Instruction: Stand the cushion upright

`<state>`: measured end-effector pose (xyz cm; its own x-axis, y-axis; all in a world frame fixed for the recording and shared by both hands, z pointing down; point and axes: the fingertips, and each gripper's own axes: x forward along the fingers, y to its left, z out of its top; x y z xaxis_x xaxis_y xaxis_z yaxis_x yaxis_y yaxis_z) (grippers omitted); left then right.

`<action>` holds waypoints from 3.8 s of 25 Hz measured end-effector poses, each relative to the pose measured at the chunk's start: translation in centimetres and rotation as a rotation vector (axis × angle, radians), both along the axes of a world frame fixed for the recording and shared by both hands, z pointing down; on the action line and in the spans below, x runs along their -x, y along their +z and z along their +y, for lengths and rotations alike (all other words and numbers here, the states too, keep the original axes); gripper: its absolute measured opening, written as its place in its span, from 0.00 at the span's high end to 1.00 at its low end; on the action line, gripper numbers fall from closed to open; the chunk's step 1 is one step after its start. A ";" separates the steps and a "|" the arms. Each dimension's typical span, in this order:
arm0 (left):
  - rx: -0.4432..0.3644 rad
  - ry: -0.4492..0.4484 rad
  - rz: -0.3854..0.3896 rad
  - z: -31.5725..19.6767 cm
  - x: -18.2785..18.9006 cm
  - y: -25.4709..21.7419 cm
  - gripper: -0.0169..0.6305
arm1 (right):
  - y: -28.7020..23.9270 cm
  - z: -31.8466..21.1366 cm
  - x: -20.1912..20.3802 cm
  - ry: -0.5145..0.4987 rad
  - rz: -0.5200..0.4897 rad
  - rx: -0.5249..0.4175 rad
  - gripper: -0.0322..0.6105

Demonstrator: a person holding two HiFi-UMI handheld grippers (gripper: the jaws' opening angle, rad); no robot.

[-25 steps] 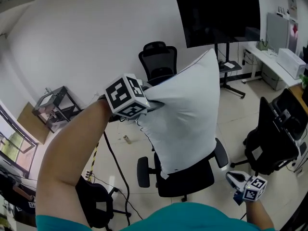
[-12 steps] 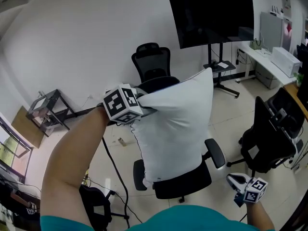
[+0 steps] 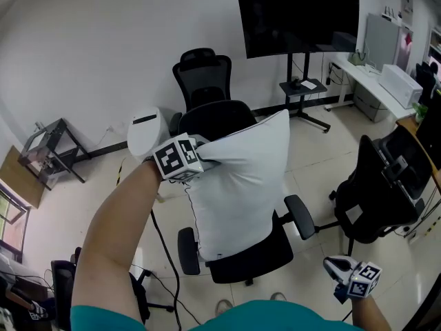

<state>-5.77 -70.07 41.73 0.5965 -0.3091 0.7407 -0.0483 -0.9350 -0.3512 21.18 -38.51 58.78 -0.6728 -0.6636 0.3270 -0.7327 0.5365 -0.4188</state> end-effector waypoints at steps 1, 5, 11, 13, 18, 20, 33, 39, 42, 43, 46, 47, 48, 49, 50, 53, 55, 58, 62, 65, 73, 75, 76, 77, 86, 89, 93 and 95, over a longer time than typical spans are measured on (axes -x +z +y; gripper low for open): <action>-0.001 0.006 0.001 -0.6 -0.2 1.1 0.81 | 0.2 0.1 -0.2 0.008 0.005 0.011 0.95; -0.001 0.023 -0.033 -2.9 -0.2 5.3 0.80 | 0.5 0.7 -1.0 0.037 0.023 0.051 0.95; -0.031 -0.273 -0.286 -10.7 5.8 17.8 0.47 | 1.4 1.5 -1.2 0.065 0.024 0.112 0.95; -0.086 -0.432 -0.301 -13.1 8.0 19.9 0.39 | 1.5 1.6 -1.2 0.074 -0.003 0.119 0.95; -0.095 -0.442 -0.248 -12.2 7.2 19.6 0.34 | 2.0 1.4 -2.0 0.060 0.031 0.117 0.95; -0.069 -0.393 -0.207 -10.2 6.4 18.6 0.28 | 1.7 1.0 -1.8 0.041 0.040 0.108 0.95; -0.068 -0.629 0.014 -6.2 12.4 11.0 0.20 | -0.5 -2.0 -0.5 -0.074 -0.003 0.013 0.95; -0.002 -0.690 0.484 1.2 11.6 5.3 0.23 | -2.5 -3.3 -1.4 -0.111 -0.008 -0.054 0.95; 0.037 -0.650 0.651 7.3 9.8 5.1 0.24 | -3.6 -3.9 -1.8 -0.141 -0.008 -0.090 0.95; 0.038 -0.643 0.712 9.3 9.3 5.0 0.27 | -4.1 -4.2 -1.9 -0.154 -0.008 -0.103 0.95; 0.019 -0.676 0.909 15.3 8.3 4.9 0.61 | -5.4 -5.0 -1.9 -0.199 -0.015 -0.139 0.95; 0.017 -0.701 0.960 17.3 8.1 5.2 0.73 | -5.8 -5.2 -1.9 -0.216 -0.019 -0.150 0.95; 0.022 -0.728 1.000 19.3 7.9 5.8 0.84 | -6.2 -5.3 -1.7 -0.236 -0.023 -0.162 0.95; 0.037 -0.751 1.031 21.3 7.7 6.4 0.92 | -6.6 -5.3 -1.4 -0.258 -0.028 -0.174 0.95; 0.063 -0.769 1.057 23.4 7.4 7.0 0.96 | -7.0 -5.3 -1.1 -0.281 -0.032 -0.185 0.95; 0.137 -0.799 1.115 29.0 6.7 8.0 0.96 | -7.6 -5.2 -0.2 -0.351 -0.048 -0.208 0.95; 0.148 -0.817 1.135 32.3 6.6 7.8 0.96 | -7.7 -4.9 0.6 -0.392 -0.061 -0.214 0.95; 0.143 -0.835 1.138 36.1 6.9 6.5 0.96 | -7.7 -3.6 2.2 -0.454 -0.085 -0.211 0.95; 0.105 -0.823 1.128 39.7 7.2 3.8 0.96 | -7.6 -1.2 4.9 -0.517 -0.110 -0.210 0.95; 0.088 -0.802 1.143 42.7 7.6 2.9 0.96 | -7.9 1.5 6.7 -0.531 -0.110 -0.214 0.95; 0.173 -0.692 1.166 52.8 10.1 6.3 0.96 | -8.3 13.9 10.6 -0.451 -0.048 -0.250 0.95; 0.224 -0.670 1.154 56.0 10.9 7.7 0.96 | -7.8 18.1 11.7 -0.412 -0.040 -0.239 0.95; 0.247 -0.661 1.145 57.4 11.3 8.2 0.96 | -7.7 20.1 12.1 -0.397 -0.036 -0.233 0.95; 0.268 -0.655 1.140 58.7 11.6 8.5 0.96 | -7.6 22.0 12.5 -0.385 -0.031 -0.226 0.95; 0.312 -0.615 1.184 67.8 9.9 7.8 0.96 | -9.7 33.8 10.1 -0.325 -0.011 -0.253 0.95; 0.296 -0.615 1.195 71.2 7.1 7.2 0.96 | -10.0 37.2 7.8 -0.330 -0.024 -0.275 0.95; 0.284 -0.644 1.193 76.5 2.6 7.2 0.96 | -9.3 43.0 4.0 -0.354 -0.019 -0.264 0.95; 0.286 -0.651 1.194 79.0 -0.1 7.3 0.96 | -8.7 46.0 1.8 -0.375 -0.015 -0.258 0.95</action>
<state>-5.71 8.95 49.01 0.7148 -0.6988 -0.0258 -0.6304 -0.6599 0.4089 19.37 7.53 50.09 -0.8856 -0.4318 0.1714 -0.4628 0.8516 -0.2460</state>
